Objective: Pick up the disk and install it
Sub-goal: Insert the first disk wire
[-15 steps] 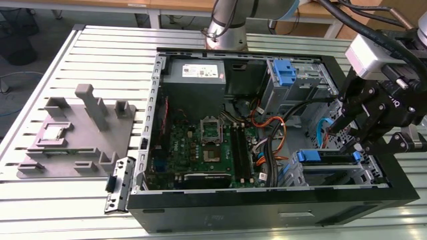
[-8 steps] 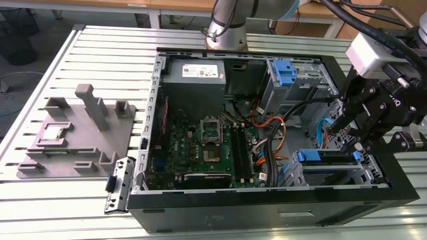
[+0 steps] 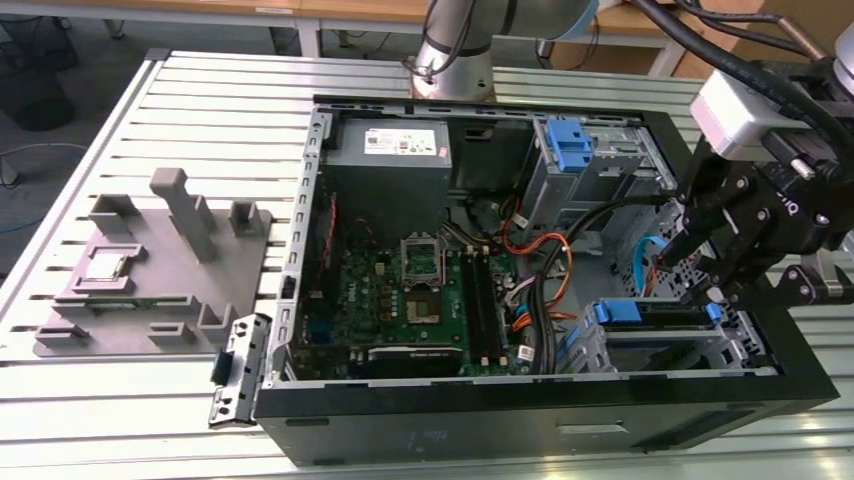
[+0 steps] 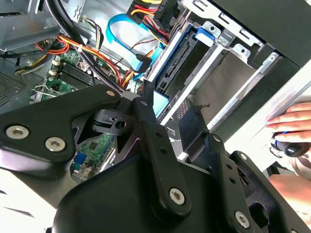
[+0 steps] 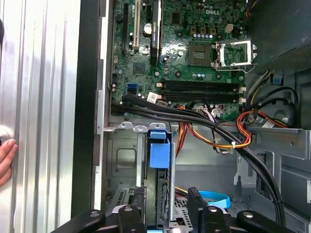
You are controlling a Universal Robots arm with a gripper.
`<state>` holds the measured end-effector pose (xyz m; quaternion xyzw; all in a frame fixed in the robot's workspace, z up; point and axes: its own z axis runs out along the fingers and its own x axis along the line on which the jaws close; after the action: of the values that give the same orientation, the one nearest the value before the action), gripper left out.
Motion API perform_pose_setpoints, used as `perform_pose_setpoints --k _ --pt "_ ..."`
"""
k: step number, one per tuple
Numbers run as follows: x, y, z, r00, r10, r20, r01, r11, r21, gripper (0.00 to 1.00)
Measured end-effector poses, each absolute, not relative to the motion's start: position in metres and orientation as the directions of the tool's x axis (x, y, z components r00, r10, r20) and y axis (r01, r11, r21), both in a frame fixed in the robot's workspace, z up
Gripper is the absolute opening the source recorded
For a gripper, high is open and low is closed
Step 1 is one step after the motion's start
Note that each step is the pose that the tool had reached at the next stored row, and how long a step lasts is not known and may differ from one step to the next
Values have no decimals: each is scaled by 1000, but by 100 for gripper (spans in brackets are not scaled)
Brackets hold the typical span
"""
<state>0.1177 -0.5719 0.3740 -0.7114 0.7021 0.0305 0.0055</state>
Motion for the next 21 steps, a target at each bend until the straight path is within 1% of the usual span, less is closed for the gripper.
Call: perform_pose_setpoints --k 10,21 --pt "118 -569 371 12 -999 -51 -999 -14 35 48" --pt "118 -553 369 12 -999 -51 -999 -14 35 48"
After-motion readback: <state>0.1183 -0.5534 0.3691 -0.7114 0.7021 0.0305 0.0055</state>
